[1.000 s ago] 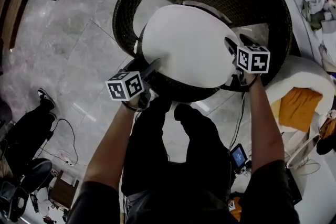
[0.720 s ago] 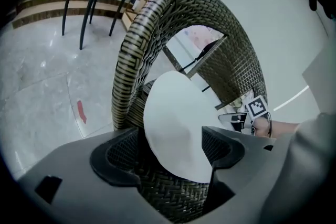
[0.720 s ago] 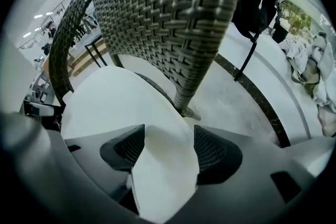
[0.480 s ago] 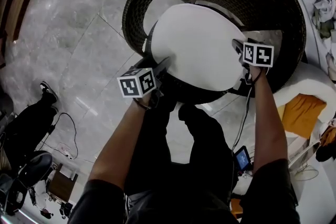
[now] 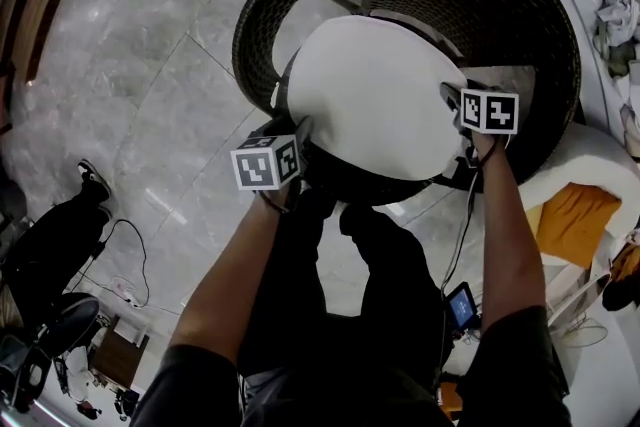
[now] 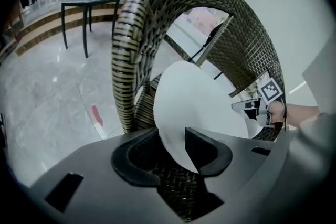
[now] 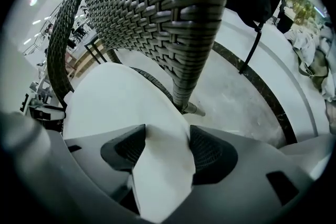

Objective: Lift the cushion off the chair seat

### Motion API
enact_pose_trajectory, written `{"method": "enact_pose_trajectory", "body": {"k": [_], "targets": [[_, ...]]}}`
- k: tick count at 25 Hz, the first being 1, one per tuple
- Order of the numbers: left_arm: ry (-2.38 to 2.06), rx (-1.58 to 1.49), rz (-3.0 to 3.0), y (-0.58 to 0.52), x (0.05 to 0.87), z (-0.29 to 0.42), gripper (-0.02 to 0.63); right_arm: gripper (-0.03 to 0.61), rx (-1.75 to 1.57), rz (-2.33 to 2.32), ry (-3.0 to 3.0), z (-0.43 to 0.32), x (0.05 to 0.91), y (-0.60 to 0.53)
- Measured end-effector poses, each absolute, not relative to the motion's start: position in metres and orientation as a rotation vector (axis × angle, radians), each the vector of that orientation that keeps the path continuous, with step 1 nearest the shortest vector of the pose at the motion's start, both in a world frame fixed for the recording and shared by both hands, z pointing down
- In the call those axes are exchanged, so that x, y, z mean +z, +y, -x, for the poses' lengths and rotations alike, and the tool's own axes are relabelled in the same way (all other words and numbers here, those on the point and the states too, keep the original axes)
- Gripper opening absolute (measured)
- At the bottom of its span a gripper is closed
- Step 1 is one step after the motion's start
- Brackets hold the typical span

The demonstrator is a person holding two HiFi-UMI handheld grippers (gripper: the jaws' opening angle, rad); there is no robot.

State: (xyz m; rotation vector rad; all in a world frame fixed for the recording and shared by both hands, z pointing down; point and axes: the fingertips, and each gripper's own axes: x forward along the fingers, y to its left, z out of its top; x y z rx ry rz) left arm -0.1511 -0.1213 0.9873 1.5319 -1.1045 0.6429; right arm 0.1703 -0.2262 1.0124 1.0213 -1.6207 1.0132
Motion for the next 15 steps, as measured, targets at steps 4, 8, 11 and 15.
{"method": "enact_pose_trajectory", "body": {"k": [4, 8, 11, 15], "targets": [[-1.125, 0.693, -1.521, -0.122, 0.990, 0.149, 0.164, 0.256, 0.984, -1.046, -1.627, -0.169, 1.008, -0.226], [-1.136, 0.688, -1.521, -0.122, 0.990, 0.148, 0.158, 0.250, 0.958, -1.067, -1.628, -0.171, 1.006, -0.225], [-1.127, 0.696, -1.523, -0.122, 0.990, 0.148, 0.149, 0.238, 0.930, -1.080, -1.621, -0.171, 1.002, -0.225], [-1.140, 0.703, -1.518, -0.122, 0.988, 0.149, 0.113, 0.198, 0.891, -1.102, -1.601, -0.173, 0.997, -0.225]]}}
